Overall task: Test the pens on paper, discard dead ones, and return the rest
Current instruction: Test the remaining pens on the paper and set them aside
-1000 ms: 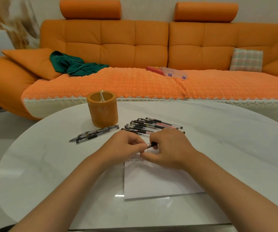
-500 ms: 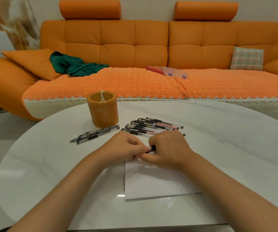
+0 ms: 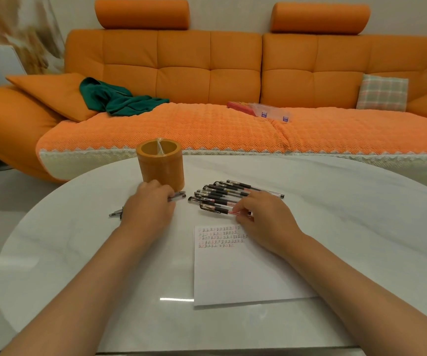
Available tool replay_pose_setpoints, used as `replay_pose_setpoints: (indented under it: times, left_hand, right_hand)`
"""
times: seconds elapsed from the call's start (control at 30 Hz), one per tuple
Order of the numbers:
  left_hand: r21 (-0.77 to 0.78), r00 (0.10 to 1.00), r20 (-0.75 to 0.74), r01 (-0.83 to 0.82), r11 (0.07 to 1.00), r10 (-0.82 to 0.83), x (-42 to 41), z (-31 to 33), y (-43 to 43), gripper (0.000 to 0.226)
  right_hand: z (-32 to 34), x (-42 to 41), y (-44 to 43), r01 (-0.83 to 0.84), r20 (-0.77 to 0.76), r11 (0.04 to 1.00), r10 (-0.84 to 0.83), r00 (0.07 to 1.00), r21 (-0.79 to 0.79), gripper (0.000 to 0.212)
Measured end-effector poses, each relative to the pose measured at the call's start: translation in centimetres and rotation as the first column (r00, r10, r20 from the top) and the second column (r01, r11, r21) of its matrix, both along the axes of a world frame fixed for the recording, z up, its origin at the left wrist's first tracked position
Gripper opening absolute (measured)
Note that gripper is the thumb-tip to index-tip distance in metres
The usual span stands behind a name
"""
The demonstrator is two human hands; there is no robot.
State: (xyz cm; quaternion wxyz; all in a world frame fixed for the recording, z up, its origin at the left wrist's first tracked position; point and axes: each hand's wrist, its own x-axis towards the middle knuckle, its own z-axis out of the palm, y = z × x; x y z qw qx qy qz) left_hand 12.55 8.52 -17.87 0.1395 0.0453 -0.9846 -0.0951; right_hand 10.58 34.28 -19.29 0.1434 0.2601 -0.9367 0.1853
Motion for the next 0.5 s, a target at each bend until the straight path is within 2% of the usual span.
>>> replay_pose_setpoints:
  times: [0.17, 0.37, 0.5]
  left_hand:
    - [-0.122, 0.999, 0.016, -0.05, 0.991, 0.052, -0.5, -0.7, -0.8, 0.02]
    - [-0.083, 0.998, 0.004, -0.056, 0.995, 0.057, -0.6, -0.9, -0.6, 0.014]
    - [-0.066, 0.999, 0.027, -0.018, 0.998, 0.019, -0.6, -0.9, -0.6, 0.017]
  right_hand:
    - [-0.3, -0.6, -0.2, 0.017, -0.016, 1.0, -0.017, 1.0, 0.001, 0.02]
    - [-0.3, -1.2, -0.5, 0.014, -0.072, 1.0, -0.012, 0.997, 0.017, 0.014]
    - [-0.6, -1.4, -0.7, 0.035, -0.119, 0.999, -0.03, 0.992, 0.039, 0.01]
